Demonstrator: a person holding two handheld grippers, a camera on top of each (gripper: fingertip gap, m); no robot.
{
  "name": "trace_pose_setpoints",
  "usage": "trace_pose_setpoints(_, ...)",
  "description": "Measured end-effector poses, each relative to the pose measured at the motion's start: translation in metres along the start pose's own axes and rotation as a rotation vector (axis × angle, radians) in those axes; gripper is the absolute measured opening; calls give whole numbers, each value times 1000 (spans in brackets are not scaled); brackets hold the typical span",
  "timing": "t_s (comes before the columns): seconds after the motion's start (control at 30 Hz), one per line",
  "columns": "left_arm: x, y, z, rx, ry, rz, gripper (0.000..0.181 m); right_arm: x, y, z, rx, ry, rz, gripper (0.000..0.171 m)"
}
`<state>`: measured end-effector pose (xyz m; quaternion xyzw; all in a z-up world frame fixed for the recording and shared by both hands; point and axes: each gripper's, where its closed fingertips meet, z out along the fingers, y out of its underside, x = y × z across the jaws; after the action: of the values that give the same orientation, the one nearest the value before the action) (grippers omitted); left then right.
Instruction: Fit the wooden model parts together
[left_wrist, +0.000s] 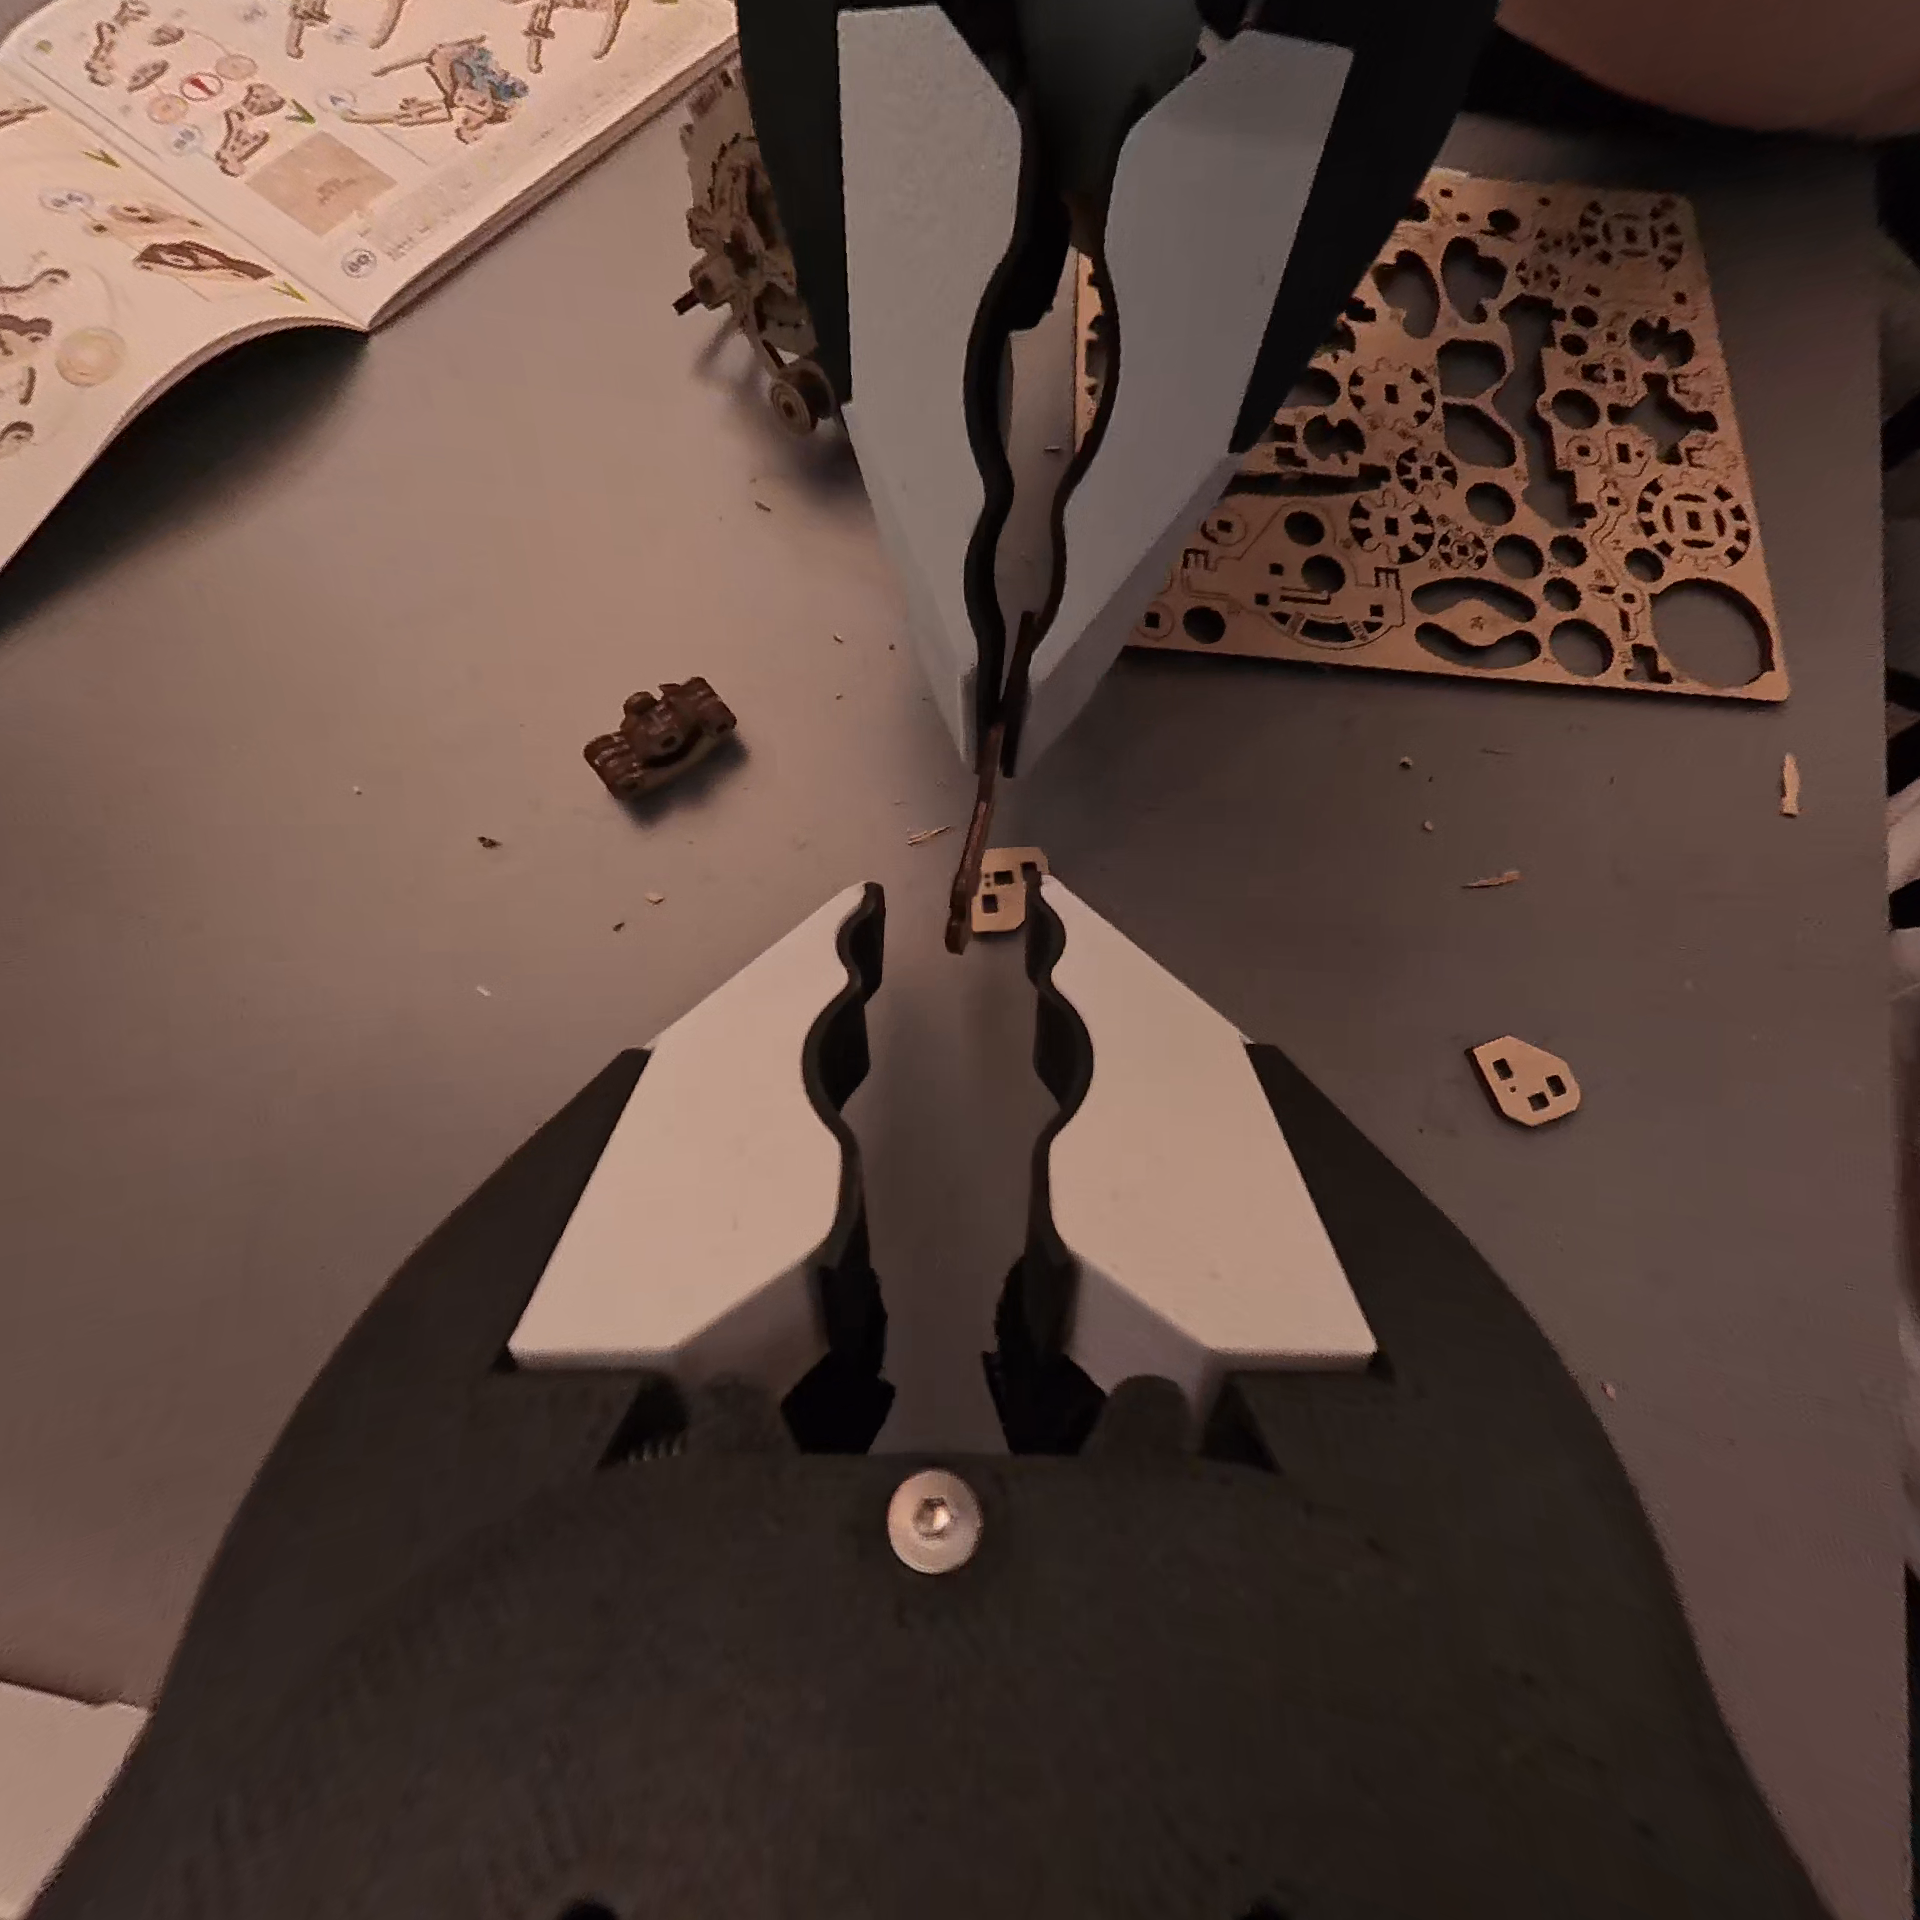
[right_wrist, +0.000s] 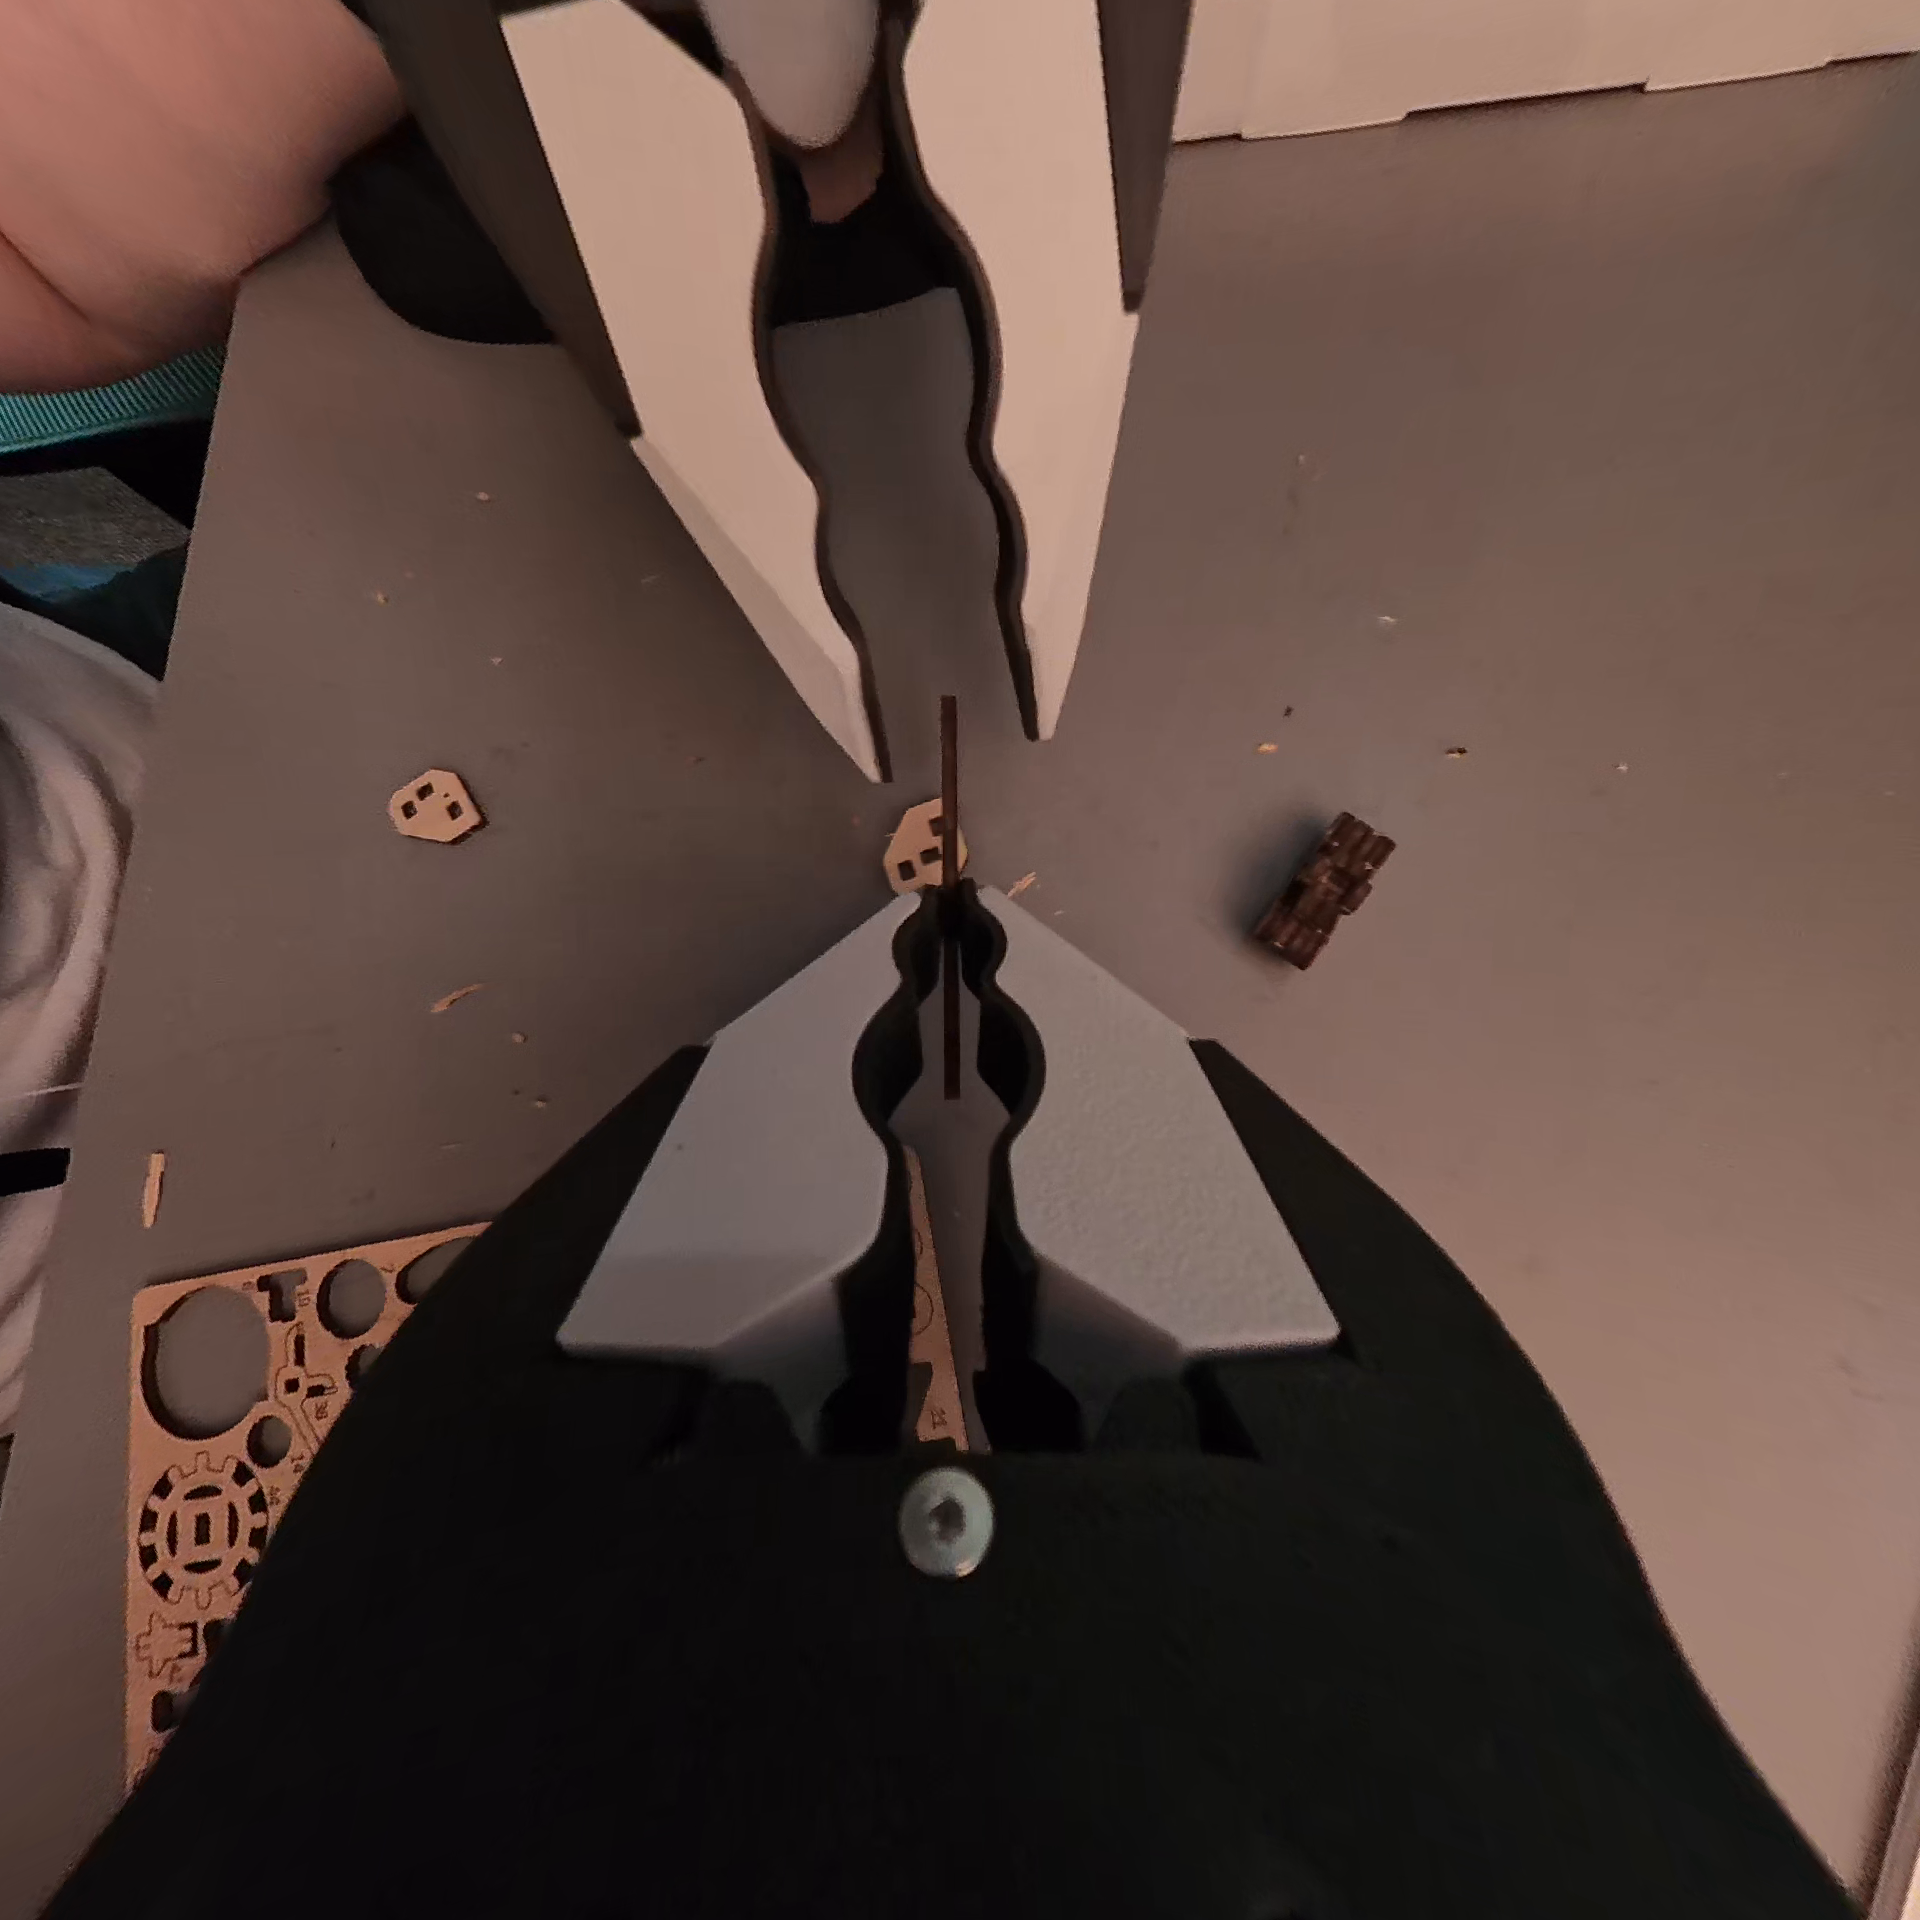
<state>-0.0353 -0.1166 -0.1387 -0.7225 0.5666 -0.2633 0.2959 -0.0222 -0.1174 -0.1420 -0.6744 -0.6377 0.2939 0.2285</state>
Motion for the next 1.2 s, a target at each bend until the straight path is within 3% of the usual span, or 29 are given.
trace_pose_setpoints(0.1,4,-1,1,5,25,-2,2,0,1,1,-11,6,-13,2)
trace_pose_setpoints(0.3,7,-2,-1,29,88,-85,2,-1,-2,-3,12,-13,-3,1)
trace_pose_setpoints(0.43,1,2,1,7,72,-121,11,-2,-2,-3,14,-20,-5,1)
trace_pose_setpoints(0.63,6,1,0,13,124,-160,1,1,-5,-5,42,-9,-13,3)
trace_pose_setpoints(0.83,4,-6,-8,82,229,-398,1,17,-15,-7,83,171,-227,26)
trace_pose_setpoints(1.03,-1,-8,-14,133,330,-612,1,21,-25,-12,72,376,-527,26)
trace_pose_setpoints(1.2,-3,-13,-21,184,379,-684,0,23,-24,-13,55,417,-597,22)
